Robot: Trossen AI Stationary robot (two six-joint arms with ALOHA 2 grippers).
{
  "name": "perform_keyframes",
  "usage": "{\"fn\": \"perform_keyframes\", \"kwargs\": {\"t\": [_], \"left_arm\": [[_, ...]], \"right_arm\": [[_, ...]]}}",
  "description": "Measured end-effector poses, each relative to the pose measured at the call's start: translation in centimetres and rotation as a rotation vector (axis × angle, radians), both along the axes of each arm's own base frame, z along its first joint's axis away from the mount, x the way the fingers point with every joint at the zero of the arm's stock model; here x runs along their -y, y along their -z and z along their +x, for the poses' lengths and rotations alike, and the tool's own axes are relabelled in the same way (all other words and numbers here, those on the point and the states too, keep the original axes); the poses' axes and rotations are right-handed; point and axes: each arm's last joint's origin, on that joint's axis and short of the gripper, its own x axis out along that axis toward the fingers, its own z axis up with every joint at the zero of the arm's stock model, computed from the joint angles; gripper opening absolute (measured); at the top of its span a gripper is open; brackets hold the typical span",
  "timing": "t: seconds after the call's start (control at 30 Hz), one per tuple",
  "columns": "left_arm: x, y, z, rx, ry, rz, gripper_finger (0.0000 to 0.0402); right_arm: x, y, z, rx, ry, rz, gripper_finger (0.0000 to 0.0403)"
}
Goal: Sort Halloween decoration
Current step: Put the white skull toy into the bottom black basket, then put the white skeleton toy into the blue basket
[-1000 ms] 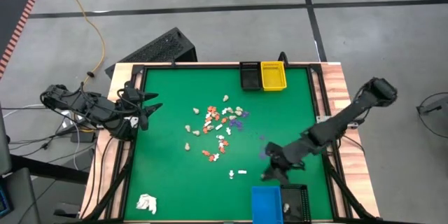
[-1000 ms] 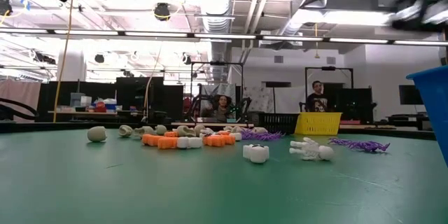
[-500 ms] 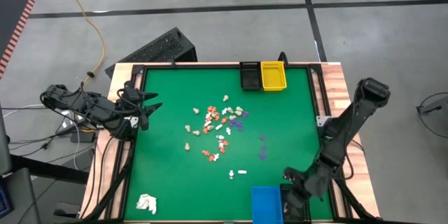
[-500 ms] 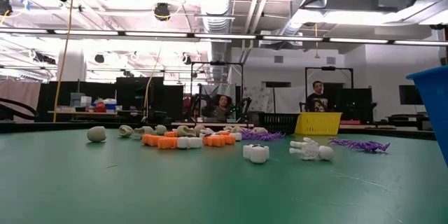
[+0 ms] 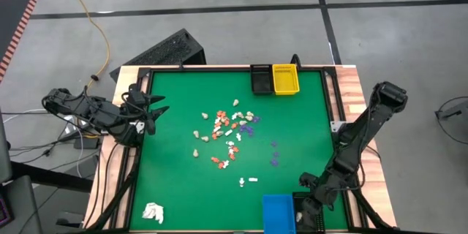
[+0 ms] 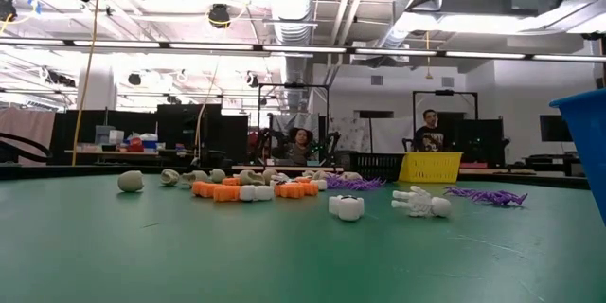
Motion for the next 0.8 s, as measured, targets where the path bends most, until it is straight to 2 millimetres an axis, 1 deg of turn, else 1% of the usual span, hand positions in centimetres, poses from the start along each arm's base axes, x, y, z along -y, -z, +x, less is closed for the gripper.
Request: {"fn": "perform_keyframes", "kwargs": {"t": [0.13,0.23,0.37,0.43,0.5,0.57,0.63,0.7,0.8], "left_arm": [[0.0,0.0,0.0,-0.003,0.008,0.000,0.0189],[0.0,0.0,0.0,-0.008,0.012,0.007,0.0189],[0.0,0.0,0.0,-0.008,0.013,0.007,0.0189],[0.0,0.0,0.0,-0.008,0.013,0.007,0.0189],[0.0,0.0,0.0,-0.008,0.013,0.007,0.0189],[0.0,0.0,0.0,-0.008,0.013,0.007,0.0189],[0.0,0.0,0.0,-0.008,0.013,0.007,0.0189],[0.0,0.0,0.0,-0.008,0.013,0.007,0.0189],[0.0,0.0,0.0,-0.010,0.014,0.010,0.0189]], "right_arm": [[0.4,0.1,0.3,0.000,-0.019,-0.009,0.0195],[0.6,-0.1,0.9,0.029,-0.032,0.012,0.0213],[1.3,-1.5,2.0,0.135,-0.020,0.091,0.0214],[2.2,-2.4,2.7,0.193,0.005,0.117,0.0207],[3.3,-3.1,3.4,0.273,0.046,0.108,0.0200],[4.5,-3.8,4.3,0.403,0.077,0.054,0.0193],[5.7,-4.3,5.2,0.549,0.083,-0.053,0.0187],[7.0,-4.6,6.1,0.680,0.069,-0.193,0.0183],[8.7,-4.5,7.4,0.817,0.002,-0.421,0.0180]]}}
